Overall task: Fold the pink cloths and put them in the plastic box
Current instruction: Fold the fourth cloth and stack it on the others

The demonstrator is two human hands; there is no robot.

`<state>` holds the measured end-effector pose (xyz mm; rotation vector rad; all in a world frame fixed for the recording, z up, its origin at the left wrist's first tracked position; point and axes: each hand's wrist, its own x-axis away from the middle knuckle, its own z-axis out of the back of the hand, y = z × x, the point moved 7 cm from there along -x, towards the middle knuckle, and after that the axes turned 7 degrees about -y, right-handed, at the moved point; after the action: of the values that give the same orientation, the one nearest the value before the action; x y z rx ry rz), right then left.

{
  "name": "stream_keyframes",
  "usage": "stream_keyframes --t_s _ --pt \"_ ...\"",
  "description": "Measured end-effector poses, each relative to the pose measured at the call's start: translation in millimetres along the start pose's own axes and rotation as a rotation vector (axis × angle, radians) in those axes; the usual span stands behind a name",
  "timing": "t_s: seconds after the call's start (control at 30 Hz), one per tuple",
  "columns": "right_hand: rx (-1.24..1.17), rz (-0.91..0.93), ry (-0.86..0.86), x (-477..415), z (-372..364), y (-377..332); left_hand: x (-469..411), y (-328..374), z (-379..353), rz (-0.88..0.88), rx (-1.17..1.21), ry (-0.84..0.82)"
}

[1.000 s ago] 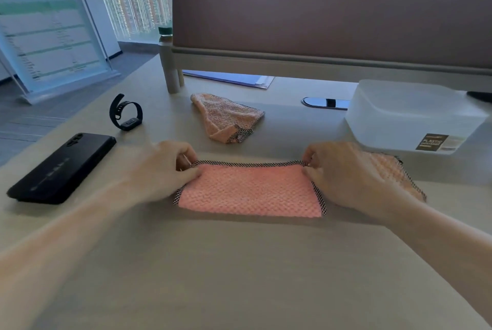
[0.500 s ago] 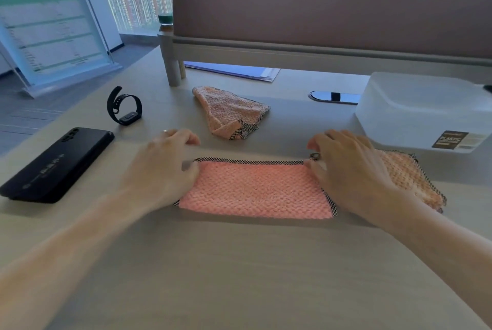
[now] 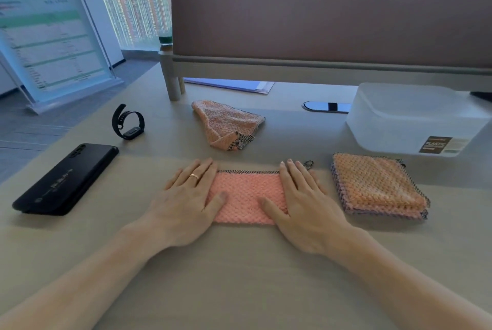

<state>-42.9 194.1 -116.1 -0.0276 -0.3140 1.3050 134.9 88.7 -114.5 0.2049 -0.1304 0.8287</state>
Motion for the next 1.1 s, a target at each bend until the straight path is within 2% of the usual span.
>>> stream_keyframes --t_s 0.1,0.2,0.3,0.47,0.73,0.83,0.93,1.0,1.1 --pt "-0.001 -0.021 0.022 4.4 7.3 2.7 0.2 -10.0 16.5 0.007 0.109 0.069" --pt "0.053 0.076 0.129 13.0 15.1 -11.9 -5.2 -14.4 38.7 0.016 0.176 0.163" --pt "0.059 0.203 0.087 19.4 4.4 -32.2 -16.4 -18.5 47.8 0.045 0.24 0.132" --pt "0.038 0.2 0.036 13.6 -1.1 -30.2 -24.9 -27.4 53.7 0.079 0.412 -0.012" --pt "0.032 0.207 0.041 13.9 -0.2 -29.7 -15.3 -16.6 74.2 0.021 0.6 0.03" --pt "-0.083 0.258 0.13 21.3 9.5 -27.3 -19.1 13.0 101.5 -0.041 0.77 0.03" --pt "-0.23 0.276 0.309 47.1 24.8 -11.5 -36.7 51.2 116.8 -0.064 0.933 -0.073" --pt "-0.341 0.248 0.411 68.0 27.6 6.6 -47.8 81.5 111.6 -0.086 0.976 -0.248" --pt "-0.661 0.155 0.436 89.6 22.5 38.8 -60.8 122.7 87.8 -0.149 0.941 -0.515"
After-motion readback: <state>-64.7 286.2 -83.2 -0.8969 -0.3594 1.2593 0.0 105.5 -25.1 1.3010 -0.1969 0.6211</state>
